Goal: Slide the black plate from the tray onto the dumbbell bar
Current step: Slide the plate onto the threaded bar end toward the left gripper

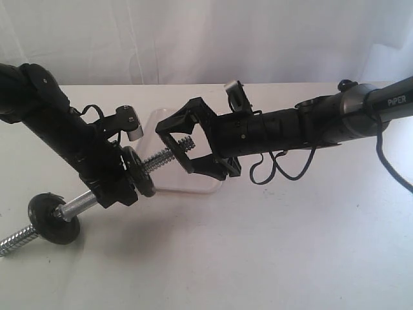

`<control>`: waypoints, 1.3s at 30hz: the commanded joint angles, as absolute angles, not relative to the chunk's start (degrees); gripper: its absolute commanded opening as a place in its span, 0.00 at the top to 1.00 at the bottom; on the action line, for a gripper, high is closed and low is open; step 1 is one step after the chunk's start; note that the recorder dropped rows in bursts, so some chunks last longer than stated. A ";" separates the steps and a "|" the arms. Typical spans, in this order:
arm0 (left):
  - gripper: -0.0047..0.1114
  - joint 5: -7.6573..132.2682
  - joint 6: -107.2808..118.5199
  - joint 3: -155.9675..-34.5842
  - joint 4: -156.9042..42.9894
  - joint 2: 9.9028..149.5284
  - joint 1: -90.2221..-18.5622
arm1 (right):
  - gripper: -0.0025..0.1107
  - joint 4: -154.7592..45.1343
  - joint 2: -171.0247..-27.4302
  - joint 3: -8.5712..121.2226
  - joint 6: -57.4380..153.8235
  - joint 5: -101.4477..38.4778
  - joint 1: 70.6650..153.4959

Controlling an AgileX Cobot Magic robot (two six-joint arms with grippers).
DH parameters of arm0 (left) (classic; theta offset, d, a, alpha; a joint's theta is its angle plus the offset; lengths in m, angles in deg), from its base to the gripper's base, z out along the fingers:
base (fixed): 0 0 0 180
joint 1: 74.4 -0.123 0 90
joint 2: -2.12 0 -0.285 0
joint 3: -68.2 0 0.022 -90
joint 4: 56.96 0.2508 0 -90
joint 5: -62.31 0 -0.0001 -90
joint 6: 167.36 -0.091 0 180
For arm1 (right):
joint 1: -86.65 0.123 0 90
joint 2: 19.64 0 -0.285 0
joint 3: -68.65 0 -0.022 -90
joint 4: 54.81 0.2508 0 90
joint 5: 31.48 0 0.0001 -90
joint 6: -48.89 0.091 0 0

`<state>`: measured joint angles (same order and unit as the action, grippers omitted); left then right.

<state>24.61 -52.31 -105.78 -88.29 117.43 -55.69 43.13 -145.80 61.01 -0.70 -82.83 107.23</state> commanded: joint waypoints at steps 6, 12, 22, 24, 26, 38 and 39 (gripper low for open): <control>0.96 25.68 -50.76 -106.54 -94.60 115.46 -55.45 | 0.71 45.13 -144.11 61.97 1.21 -91.90 109.15; 0.96 25.68 -50.76 -106.54 -94.60 115.46 -55.45 | 0.66 45.13 -144.11 61.97 1.21 -92.72 109.41; 0.96 25.68 -50.76 -106.54 -94.60 115.46 -55.45 | 0.39 45.13 -144.11 61.97 1.21 -91.49 109.41; 0.96 25.68 -50.76 -106.54 -94.60 115.46 -55.45 | 0.37 45.13 -144.11 61.97 1.21 -89.87 109.41; 0.96 25.68 -50.76 -106.54 -94.60 115.46 -55.45 | 0.35 45.13 -144.11 61.97 1.21 -88.49 109.41; 0.96 25.68 -50.76 -106.54 -94.60 115.46 -55.45 | 0.35 45.13 -144.11 61.97 1.21 -85.37 109.41; 0.96 25.68 -50.76 -106.54 -94.60 115.46 -55.45 | 0.35 45.13 -144.11 61.97 1.21 -85.37 109.41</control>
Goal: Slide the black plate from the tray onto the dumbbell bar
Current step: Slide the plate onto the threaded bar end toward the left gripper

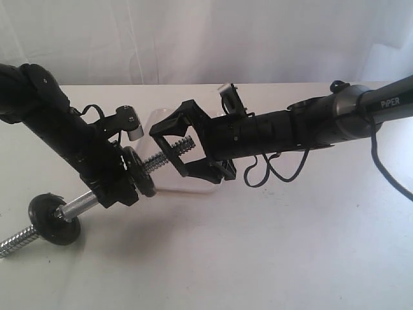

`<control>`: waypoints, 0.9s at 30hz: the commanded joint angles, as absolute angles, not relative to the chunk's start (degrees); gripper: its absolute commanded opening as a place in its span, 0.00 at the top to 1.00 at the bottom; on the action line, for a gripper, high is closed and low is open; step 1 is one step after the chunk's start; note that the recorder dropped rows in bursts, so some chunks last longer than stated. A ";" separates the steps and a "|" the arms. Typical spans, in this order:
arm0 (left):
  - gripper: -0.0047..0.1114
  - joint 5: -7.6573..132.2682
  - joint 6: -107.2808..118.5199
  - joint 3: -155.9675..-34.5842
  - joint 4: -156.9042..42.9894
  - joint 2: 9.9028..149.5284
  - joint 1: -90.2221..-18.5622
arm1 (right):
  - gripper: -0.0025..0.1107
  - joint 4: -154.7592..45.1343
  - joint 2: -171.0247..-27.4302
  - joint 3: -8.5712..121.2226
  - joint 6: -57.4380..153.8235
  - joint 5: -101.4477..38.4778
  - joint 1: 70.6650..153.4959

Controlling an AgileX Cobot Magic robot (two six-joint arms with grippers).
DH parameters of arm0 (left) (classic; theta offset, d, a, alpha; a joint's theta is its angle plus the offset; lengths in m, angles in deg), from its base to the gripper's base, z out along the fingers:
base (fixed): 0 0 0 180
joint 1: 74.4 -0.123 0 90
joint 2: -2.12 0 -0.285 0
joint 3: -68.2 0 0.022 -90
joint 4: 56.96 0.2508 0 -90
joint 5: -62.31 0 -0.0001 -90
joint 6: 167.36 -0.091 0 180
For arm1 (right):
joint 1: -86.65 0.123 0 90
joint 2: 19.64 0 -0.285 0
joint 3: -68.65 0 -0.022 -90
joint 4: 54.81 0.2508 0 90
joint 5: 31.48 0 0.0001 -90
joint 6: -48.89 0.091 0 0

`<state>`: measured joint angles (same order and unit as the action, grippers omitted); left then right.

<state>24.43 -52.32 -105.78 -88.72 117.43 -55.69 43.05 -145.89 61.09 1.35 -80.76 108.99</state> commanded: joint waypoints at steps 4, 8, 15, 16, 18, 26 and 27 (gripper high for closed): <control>0.96 25.68 -50.76 -106.54 -94.60 115.46 -55.45 | 0.32 45.13 -144.11 61.97 1.21 -85.14 109.41; 0.96 25.68 -50.76 -106.54 -94.60 115.46 -55.45 | 0.26 45.13 -144.11 61.97 1.21 -85.14 109.41; 0.96 25.68 -50.76 -106.54 -94.60 115.46 -55.45 | 0.20 45.13 -144.11 61.97 1.21 -85.14 109.41; 0.96 25.68 -50.76 -106.54 -94.60 115.46 -55.45 | 0.18 45.13 -144.11 61.97 1.21 -85.04 109.41; 0.96 25.68 -50.76 -106.54 -94.60 115.46 -55.45 | 0.15 45.13 -144.11 61.97 1.21 -84.80 109.41; 0.96 25.68 -50.76 -106.54 -94.60 115.46 -55.45 | 0.13 45.13 -144.11 61.97 1.21 -83.47 109.41; 0.96 25.68 -50.76 -106.54 -94.60 115.46 -55.45 | 0.13 45.13 -144.11 61.97 1.21 -83.47 109.41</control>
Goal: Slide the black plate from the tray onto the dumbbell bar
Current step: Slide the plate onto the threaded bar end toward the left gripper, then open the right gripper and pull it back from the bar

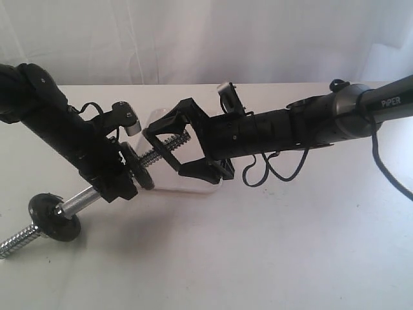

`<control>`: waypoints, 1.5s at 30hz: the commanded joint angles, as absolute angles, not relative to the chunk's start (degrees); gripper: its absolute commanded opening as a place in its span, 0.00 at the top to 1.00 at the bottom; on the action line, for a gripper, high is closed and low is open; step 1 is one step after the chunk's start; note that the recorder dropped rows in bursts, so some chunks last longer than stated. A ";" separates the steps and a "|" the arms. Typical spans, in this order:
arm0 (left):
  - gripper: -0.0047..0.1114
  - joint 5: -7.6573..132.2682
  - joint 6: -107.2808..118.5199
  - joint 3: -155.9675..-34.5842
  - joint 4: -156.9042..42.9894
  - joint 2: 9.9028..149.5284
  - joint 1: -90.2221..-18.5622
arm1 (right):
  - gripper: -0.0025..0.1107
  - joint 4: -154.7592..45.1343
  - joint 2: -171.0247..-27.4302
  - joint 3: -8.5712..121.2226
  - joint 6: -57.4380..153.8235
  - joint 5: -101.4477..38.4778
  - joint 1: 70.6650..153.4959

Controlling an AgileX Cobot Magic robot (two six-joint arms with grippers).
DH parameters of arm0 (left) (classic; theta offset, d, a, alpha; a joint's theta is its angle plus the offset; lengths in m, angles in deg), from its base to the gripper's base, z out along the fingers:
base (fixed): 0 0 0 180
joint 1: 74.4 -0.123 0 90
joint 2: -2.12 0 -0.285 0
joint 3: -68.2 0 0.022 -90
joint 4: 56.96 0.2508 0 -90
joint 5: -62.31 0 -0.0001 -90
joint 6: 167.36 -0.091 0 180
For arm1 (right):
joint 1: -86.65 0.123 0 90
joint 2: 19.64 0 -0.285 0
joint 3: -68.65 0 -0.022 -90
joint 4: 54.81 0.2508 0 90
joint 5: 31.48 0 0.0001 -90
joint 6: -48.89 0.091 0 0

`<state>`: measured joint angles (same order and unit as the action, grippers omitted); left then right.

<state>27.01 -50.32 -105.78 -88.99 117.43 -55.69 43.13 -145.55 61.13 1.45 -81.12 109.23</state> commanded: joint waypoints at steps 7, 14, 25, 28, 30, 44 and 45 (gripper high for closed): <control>0.96 25.68 -50.76 -106.54 -94.60 115.46 -55.45 | 0.13 45.13 -144.11 62.01 1.21 -83.57 109.41; 0.96 26.33 -50.76 -106.54 -94.60 115.46 -55.45 | 0.13 45.13 -144.11 62.01 1.34 -84.84 109.05; 0.96 26.56 -50.76 -106.54 -95.43 115.46 -55.45 | 0.13 37.09 -144.11 62.01 2.76 -88.32 106.42; 0.96 25.95 -51.80 -106.54 -95.42 115.46 -55.45 | 0.13 35.89 -144.11 62.01 2.76 -89.88 105.48; 0.96 25.96 -51.80 -106.54 -95.42 115.36 -55.45 | 0.13 35.36 -144.00 62.01 2.76 -90.73 104.81; 0.96 24.77 -53.35 -106.54 -95.04 115.24 -55.45 | 0.13 30.44 -144.00 62.01 3.02 -93.84 97.97; 0.96 24.34 -53.98 -106.54 -95.04 115.24 -55.45 | 0.13 29.66 -144.00 62.01 3.02 -94.12 97.66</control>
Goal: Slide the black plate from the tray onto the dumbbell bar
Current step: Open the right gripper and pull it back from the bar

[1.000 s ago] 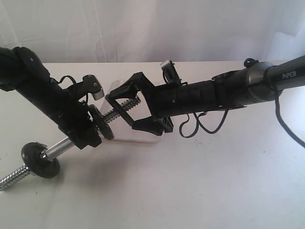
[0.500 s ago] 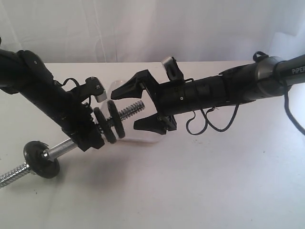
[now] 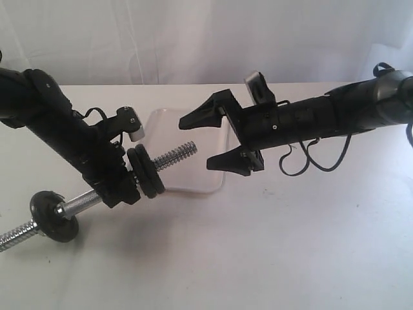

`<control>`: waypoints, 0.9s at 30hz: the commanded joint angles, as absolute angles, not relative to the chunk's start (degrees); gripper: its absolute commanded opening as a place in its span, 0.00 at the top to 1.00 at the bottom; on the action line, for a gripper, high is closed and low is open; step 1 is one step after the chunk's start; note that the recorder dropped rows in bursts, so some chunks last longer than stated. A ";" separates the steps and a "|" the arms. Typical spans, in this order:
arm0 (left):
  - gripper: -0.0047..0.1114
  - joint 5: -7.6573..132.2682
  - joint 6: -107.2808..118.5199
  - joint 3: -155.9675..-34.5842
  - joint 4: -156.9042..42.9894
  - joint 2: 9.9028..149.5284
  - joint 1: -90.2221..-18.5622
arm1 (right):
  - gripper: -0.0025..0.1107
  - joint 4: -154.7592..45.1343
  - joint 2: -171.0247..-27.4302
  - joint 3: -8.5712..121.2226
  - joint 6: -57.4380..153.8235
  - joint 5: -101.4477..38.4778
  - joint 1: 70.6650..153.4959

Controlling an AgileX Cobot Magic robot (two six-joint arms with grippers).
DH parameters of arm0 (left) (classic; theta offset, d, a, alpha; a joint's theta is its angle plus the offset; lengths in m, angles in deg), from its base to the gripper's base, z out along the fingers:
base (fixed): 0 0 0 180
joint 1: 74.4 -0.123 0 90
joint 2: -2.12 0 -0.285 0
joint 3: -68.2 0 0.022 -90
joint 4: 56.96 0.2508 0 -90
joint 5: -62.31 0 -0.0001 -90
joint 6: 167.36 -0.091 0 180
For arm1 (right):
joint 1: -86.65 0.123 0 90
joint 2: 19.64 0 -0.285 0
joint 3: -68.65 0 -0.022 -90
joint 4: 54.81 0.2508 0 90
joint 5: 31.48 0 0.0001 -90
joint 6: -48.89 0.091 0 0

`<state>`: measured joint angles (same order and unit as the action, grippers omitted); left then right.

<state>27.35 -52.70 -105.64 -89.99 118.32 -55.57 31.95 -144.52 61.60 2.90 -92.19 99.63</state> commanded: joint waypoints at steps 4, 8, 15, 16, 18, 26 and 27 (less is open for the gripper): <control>0.96 23.76 -55.34 -106.54 -95.04 115.24 -55.45 | 0.13 24.98 -144.00 62.01 3.02 -93.96 96.28; 0.96 23.06 -55.45 -106.54 -95.14 115.24 -55.45 | 0.21 21.79 -144.00 62.01 3.02 -92.52 95.21; 0.96 21.31 -56.54 -106.54 -95.25 115.24 -55.35 | 0.68 20.62 -144.00 62.22 2.52 -93.14 92.76; 0.96 21.32 -56.64 -106.54 -95.25 115.24 -55.35 | 0.76 20.07 -144.00 62.22 2.40 -93.14 92.27; 0.96 20.83 -56.79 -106.54 -95.25 115.24 -55.35 | 0.89 19.48 -144.00 62.22 1.06 -93.02 91.50; 0.96 20.56 -58.10 -106.54 -95.51 115.35 -55.27 | 0.98 10.32 -144.00 62.22 -1.86 -86.43 90.61; 0.96 20.85 -58.10 -106.54 -95.62 115.35 -55.27 | 0.98 8.90 -144.00 62.22 -1.86 -85.02 90.61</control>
